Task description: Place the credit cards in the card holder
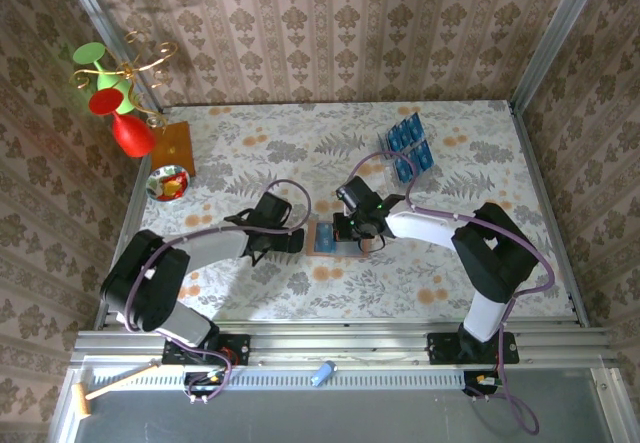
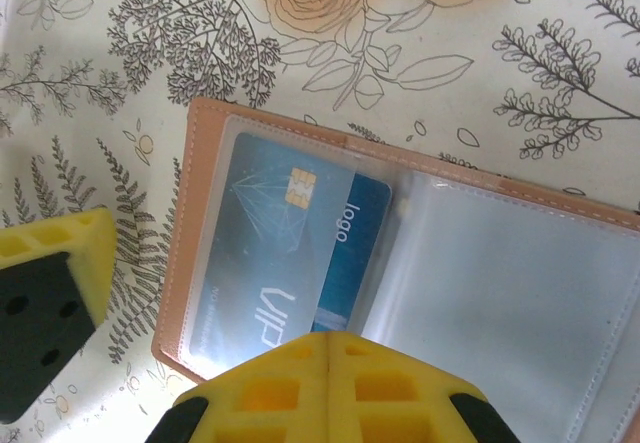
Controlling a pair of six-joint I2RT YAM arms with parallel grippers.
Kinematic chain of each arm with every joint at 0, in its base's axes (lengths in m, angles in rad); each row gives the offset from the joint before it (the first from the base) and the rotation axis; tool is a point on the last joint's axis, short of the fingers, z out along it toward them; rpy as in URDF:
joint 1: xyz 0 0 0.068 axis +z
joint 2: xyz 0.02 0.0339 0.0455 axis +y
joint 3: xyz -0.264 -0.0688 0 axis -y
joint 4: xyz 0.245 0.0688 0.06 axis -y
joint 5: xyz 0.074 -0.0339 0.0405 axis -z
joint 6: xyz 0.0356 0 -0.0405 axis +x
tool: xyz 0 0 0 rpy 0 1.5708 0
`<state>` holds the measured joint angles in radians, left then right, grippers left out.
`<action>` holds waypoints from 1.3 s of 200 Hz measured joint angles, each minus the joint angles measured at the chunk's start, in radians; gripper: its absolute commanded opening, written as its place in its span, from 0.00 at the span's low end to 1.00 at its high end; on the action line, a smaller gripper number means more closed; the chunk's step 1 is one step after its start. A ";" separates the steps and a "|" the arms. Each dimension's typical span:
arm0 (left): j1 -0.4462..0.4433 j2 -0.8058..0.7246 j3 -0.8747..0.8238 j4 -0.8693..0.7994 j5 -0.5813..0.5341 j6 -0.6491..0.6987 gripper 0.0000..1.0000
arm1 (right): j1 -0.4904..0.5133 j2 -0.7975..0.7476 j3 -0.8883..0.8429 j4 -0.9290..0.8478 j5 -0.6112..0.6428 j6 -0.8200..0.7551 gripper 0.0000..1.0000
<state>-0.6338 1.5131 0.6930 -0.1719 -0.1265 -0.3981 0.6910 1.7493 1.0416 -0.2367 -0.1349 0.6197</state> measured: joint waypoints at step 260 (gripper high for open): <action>-0.040 0.100 0.077 -0.007 -0.050 0.002 1.00 | 0.002 0.122 0.058 0.031 -0.053 0.031 0.00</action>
<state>-0.6739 1.6135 0.7704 -0.1791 -0.1764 -0.3962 0.6930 1.8713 1.1000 -0.2058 -0.1883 0.6506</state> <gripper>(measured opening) 0.999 0.068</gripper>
